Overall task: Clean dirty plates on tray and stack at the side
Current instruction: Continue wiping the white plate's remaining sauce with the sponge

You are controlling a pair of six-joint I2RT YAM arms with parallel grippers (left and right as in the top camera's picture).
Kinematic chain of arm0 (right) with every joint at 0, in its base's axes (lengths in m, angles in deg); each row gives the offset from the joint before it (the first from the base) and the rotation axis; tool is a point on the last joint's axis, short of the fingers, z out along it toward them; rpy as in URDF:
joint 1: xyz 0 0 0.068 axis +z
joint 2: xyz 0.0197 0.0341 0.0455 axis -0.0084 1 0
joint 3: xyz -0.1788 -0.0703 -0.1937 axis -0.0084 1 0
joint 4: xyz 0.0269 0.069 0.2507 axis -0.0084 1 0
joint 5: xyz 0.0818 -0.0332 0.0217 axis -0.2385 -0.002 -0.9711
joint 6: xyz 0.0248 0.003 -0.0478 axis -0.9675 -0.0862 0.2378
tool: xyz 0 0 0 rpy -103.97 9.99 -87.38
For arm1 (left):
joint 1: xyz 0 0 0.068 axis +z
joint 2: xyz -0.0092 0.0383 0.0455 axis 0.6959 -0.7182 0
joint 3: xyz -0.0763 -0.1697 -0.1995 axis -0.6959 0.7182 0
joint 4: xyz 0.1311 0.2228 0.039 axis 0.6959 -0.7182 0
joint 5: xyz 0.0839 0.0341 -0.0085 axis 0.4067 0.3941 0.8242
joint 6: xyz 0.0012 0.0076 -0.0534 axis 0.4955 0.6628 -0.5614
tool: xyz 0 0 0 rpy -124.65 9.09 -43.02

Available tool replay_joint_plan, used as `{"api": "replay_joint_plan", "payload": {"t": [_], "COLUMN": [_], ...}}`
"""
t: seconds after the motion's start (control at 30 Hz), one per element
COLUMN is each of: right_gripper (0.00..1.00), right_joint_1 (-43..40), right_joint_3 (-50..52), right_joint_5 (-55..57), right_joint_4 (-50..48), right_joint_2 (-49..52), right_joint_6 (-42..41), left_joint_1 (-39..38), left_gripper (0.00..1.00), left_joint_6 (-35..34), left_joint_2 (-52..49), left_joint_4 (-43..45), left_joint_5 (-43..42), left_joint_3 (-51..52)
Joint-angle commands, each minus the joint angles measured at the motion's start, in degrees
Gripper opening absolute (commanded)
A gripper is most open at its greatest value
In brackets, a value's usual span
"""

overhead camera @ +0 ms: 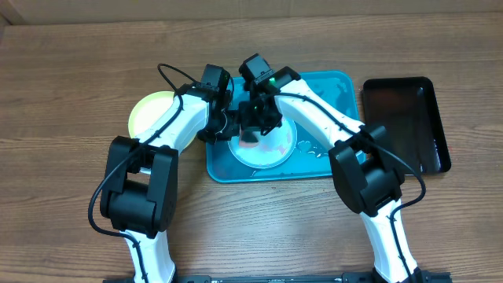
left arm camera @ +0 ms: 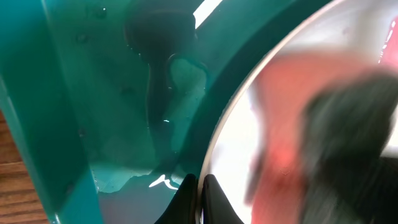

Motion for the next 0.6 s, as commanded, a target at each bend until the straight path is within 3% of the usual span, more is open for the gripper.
{"api": "replay_joint_plan", "payload": {"t": [0.0, 0.23, 0.4, 0.57], "right_gripper": [0.04, 0.04, 0.04, 0.04], "right_joint_1": [-3.08, -8.90, -11.37, -10.91], "right_joint_3": [-0.07, -0.07, -0.07, -0.13], "right_joint_5": [6.54, 7.08, 5.90, -5.84], "right_joint_4": [-0.61, 2.27, 10.73, 17.42], "right_joint_2": [-0.74, -0.74, -0.74, -0.94], "right_joint_6": [-3.76, -3.76, -3.28, 7.87], "left_joint_1": [-0.11, -0.11, -0.11, -0.11], "left_gripper": [0.05, 0.04, 0.04, 0.04], "left_joint_6": [0.46, 0.46, 0.46, 1.44], "left_joint_2": [-0.57, -0.57, -0.57, -0.55], "left_joint_4": [0.00, 0.02, 0.33, 1.31], "left_joint_5": [-0.22, -0.20, -0.15, 0.24], "left_joint_3": [-0.37, -0.37, -0.37, -0.68]}}
